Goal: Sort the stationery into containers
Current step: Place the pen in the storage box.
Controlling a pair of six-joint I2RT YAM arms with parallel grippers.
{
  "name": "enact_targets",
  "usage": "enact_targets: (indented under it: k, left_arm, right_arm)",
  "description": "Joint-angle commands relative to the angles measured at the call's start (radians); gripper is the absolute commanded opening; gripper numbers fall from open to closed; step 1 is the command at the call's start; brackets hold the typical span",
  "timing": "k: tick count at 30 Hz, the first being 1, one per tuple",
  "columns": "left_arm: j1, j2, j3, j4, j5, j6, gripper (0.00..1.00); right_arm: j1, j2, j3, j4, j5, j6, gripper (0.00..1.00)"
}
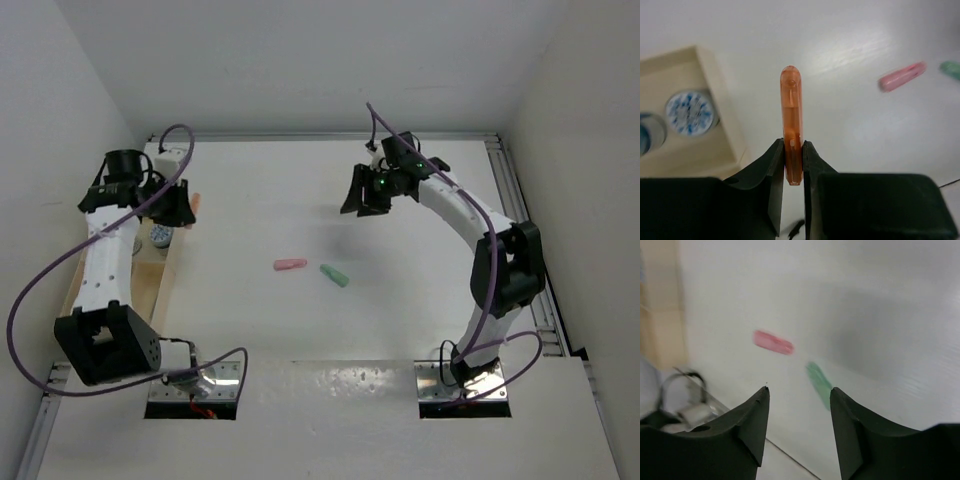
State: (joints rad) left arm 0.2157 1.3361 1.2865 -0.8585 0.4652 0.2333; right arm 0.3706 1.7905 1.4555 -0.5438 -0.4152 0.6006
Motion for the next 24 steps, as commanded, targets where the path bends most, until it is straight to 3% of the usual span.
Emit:
enact_targets:
  k: [1,6,12,22,24]
  left_arm:
    - [0.095,-0.116,0.005,-0.241,-0.146,0.239,0.0]
    - [0.328,-0.23,-0.145,-0.372,-0.233,0.405,0.0]
    - [0.462,-0.33,-0.288,-0.329,-0.313,0.416,0.0]
    - [0.55,-0.266,-0.378,-0.172,-0.329,0.413,0.01]
    - [0.55,-0.224,-0.372,-0.148,-0.323,0.413,0.11]
  right_arm:
    - [0.028,-0.017,-0.05,-0.14,0.041,-0.274,0.5]
    - [0.054,0.004,-0.116,-0.203,0.124,-0.395,0.48]
    - [0.093,0.033,-0.11,-0.202,0.165,-0.407,0.48]
    - [0.156,0.06,-0.092,-0.2,0.185,-0.406,0.48]
    - [0.168,0.06,-0.099,-0.197,0.193,-0.407,0.48]
